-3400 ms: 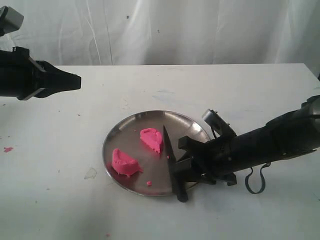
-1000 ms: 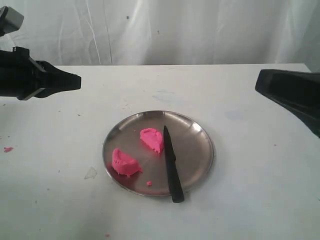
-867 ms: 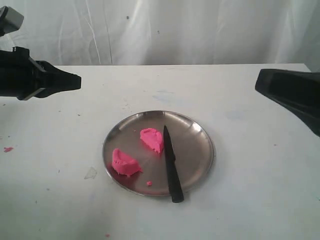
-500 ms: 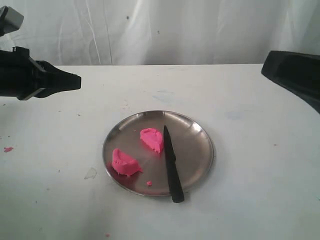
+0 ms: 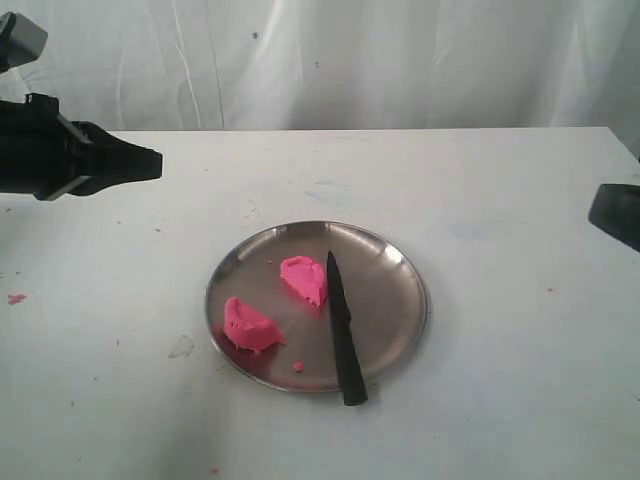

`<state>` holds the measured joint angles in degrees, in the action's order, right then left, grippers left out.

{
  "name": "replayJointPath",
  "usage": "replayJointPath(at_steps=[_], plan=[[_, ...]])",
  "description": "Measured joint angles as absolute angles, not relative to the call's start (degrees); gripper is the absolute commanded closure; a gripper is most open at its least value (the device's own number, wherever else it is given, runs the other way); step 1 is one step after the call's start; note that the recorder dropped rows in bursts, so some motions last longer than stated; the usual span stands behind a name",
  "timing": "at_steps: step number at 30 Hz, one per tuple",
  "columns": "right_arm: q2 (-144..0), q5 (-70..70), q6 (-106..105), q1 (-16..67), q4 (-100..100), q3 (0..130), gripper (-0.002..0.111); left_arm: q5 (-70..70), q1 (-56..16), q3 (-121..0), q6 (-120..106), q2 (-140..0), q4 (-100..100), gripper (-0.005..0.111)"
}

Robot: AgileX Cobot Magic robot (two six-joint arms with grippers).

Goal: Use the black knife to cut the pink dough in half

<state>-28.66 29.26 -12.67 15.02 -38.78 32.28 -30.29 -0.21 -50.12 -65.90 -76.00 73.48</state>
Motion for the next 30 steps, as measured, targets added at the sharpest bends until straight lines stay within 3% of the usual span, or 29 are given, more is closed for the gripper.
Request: replayJointPath(at_steps=[10,30], plan=[[-22.1,19.29,6.3,15.02,-17.77,22.37,0.108,-30.29,-0.21,-50.12,-65.9,-76.0,73.48,0.107],[-6.75,7.93,8.63,15.02,-5.99,2.48,0.108,-30.29,-0.21,-50.12,-65.9,-76.0,73.48,0.107]])
